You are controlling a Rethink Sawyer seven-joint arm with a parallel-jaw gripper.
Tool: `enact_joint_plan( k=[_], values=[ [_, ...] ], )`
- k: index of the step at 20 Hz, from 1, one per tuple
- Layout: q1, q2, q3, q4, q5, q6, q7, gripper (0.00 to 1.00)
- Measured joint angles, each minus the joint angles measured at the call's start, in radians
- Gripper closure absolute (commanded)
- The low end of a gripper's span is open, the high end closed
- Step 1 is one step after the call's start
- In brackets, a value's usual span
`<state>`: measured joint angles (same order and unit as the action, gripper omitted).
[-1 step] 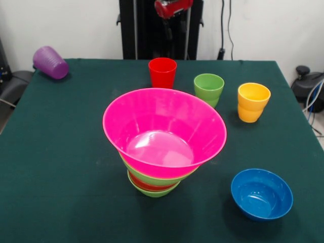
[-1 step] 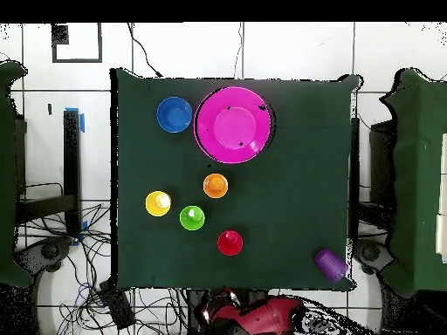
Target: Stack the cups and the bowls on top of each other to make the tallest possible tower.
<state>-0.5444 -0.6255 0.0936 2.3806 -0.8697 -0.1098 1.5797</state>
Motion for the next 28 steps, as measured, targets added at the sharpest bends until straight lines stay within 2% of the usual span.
enact_joint_plan(
  k=[6,19,28],
  values=[
    [0.01,0.015,-0.008,-0.018,0.0,0.0,0.0,0.0],
    [0.101,0.112,-0.086,-0.094,0.0,0.0,0.0,0.0],
    [0.136,0.164,-0.133,-0.124,0.0,-0.015,0.0,0.0]
  ],
)
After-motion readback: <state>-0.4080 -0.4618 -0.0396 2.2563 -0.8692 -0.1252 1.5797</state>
